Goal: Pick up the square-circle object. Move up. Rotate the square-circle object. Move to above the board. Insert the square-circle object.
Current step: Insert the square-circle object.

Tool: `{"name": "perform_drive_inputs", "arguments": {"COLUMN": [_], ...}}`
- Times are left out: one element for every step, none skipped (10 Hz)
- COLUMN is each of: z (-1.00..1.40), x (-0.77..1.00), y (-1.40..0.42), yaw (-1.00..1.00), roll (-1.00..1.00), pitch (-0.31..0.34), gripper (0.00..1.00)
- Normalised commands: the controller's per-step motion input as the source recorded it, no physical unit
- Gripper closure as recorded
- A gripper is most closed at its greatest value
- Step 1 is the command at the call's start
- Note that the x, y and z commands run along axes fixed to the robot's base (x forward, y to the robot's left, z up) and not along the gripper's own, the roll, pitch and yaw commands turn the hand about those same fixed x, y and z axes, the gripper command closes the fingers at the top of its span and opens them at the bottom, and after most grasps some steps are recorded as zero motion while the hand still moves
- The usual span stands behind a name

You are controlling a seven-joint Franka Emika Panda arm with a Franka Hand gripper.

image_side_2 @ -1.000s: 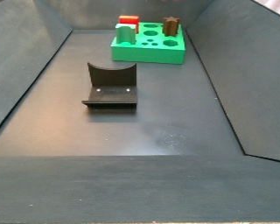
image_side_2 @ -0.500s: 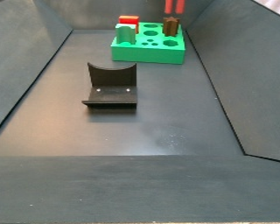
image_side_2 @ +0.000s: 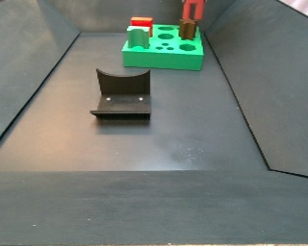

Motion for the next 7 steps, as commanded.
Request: {"name": "perform_drive_inputs", "arguments": {"z": [-0.2, 0.0, -0.03, -0.26, -0.36, -0.32, -0.16], "x": [0.0, -0.05, -0.02, 0.19, 0.15, 0.13, 0.0], "y": [-0.01, 0.0, -0.03, -0.01, 0.0, 0.06, 0.0], "yaw": [0.03, 0.0, 0.0, 0.05, 0.0, 0.0, 0.0], "roll": [0.19, 0.0, 0.0, 0.08, 0.09, 0.06, 0.0], "pitch": [-0.073, -0.056, -0.056, 0.0, 0.0, -0.004, -0.024], "gripper": [1.0, 1.0, 1.0, 1.0, 1.0, 1.0, 1.0]}}
